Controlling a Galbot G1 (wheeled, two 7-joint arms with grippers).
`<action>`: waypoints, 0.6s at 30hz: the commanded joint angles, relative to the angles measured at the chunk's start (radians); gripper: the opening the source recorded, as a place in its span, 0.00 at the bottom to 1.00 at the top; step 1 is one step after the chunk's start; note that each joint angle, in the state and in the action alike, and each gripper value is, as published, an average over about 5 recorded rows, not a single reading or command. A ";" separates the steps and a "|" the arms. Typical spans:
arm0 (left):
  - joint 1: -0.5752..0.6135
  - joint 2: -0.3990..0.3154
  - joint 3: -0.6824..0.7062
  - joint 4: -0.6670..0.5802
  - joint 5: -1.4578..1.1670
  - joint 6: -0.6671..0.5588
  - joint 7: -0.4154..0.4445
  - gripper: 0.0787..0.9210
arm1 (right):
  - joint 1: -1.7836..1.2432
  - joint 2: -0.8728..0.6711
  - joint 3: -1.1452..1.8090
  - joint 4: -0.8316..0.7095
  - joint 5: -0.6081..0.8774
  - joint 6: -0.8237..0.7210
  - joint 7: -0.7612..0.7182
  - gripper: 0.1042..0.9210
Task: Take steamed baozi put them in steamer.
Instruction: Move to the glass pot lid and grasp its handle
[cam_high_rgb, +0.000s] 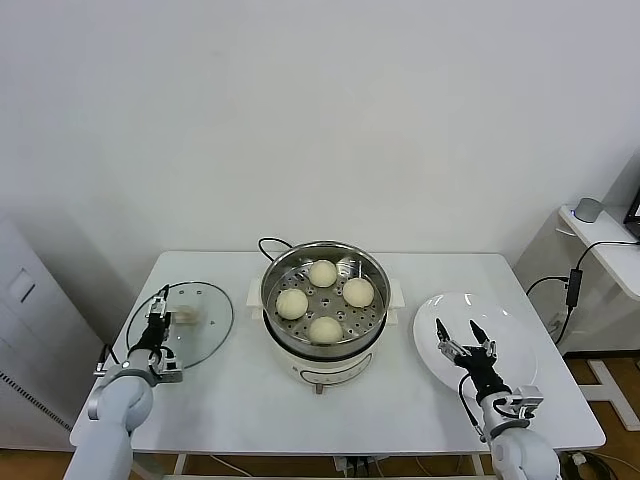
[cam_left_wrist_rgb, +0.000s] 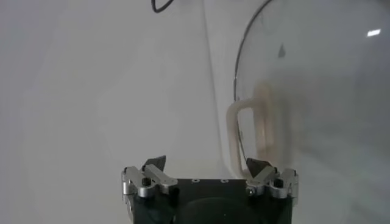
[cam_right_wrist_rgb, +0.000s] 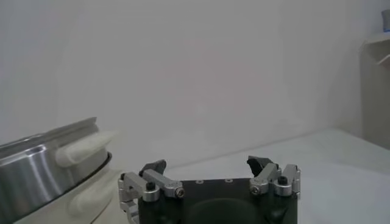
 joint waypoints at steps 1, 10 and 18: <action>-0.050 -0.012 0.003 0.066 -0.006 -0.001 -0.021 0.88 | 0.000 0.004 0.000 -0.002 -0.003 0.001 0.000 0.88; -0.085 -0.027 0.007 0.113 -0.014 0.005 -0.057 0.88 | -0.007 0.003 0.001 -0.011 -0.004 0.010 0.000 0.88; -0.111 -0.036 0.009 0.171 -0.021 0.000 -0.065 0.88 | -0.007 0.005 0.003 -0.015 -0.004 0.013 0.001 0.88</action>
